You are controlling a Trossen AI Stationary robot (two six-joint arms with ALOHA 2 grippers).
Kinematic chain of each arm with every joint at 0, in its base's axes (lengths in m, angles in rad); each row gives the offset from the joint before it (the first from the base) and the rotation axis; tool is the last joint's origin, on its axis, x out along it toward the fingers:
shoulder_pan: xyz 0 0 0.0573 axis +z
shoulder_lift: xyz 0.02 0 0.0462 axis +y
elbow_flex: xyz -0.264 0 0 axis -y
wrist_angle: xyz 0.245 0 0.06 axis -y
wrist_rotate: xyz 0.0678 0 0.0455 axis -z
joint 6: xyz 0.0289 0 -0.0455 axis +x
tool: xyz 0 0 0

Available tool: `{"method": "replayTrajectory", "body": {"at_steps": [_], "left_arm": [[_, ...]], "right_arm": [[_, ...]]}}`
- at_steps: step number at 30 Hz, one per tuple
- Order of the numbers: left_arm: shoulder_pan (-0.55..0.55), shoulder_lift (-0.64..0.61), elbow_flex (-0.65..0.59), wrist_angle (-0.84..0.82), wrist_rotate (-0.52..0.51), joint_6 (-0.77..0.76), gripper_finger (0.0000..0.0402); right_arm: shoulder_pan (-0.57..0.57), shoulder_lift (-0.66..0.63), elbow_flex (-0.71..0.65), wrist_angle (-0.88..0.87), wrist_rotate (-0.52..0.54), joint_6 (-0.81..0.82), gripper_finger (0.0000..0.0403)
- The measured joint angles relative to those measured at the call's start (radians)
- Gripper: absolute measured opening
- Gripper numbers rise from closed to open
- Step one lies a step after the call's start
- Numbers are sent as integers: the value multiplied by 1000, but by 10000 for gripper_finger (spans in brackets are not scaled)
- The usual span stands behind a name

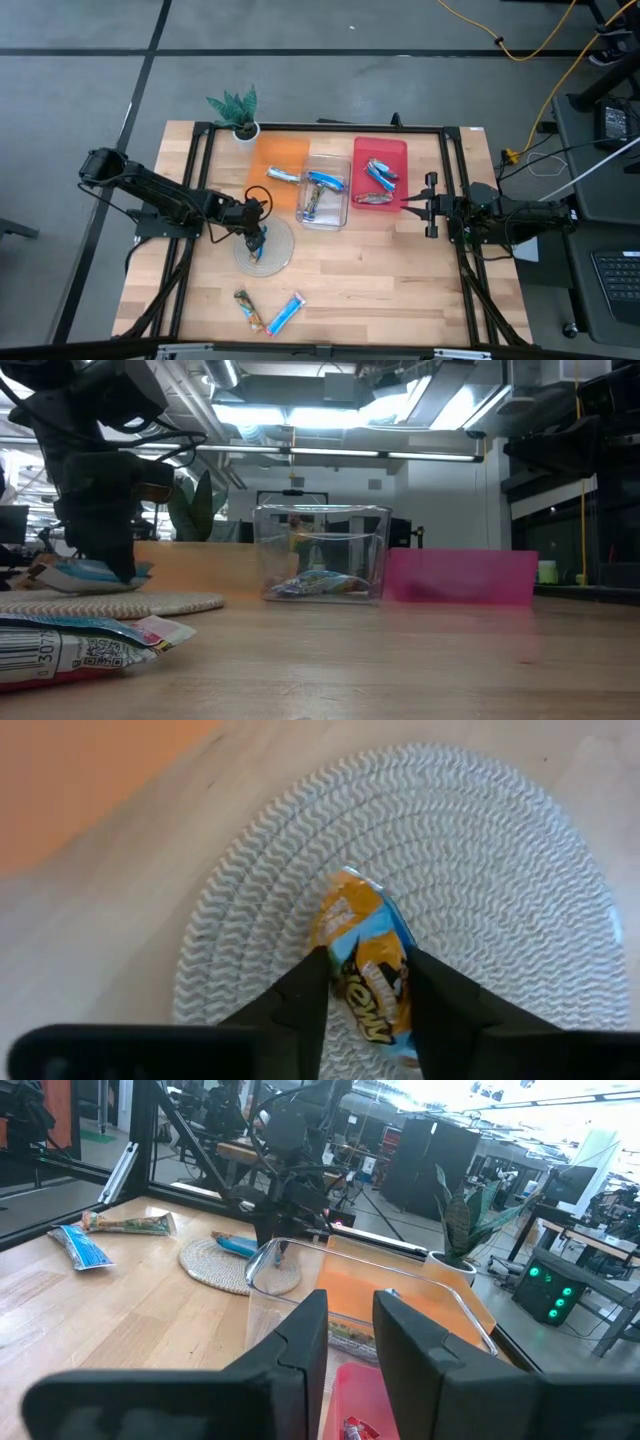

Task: Pick and place Granola Bars by type
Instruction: Put the top yellow granola bar into the orange bin

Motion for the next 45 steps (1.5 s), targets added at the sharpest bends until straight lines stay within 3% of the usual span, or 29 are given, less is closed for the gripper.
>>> {"method": "replayTrajectory", "body": {"at_steps": [6,15,27,45], "left_arm": [[0,1,10,62,15,18,82],[0,1,119,66,78,102,77],[0,0,302,-30,78,235,77],[2,0,644,-321,-113,401,77]], "right_arm": [[0,0,0,0,0,0,87],[0,0,0,0,0,0,87],[0,0,0,0,0,0,87],[0,0,0,0,0,0,87]]}}
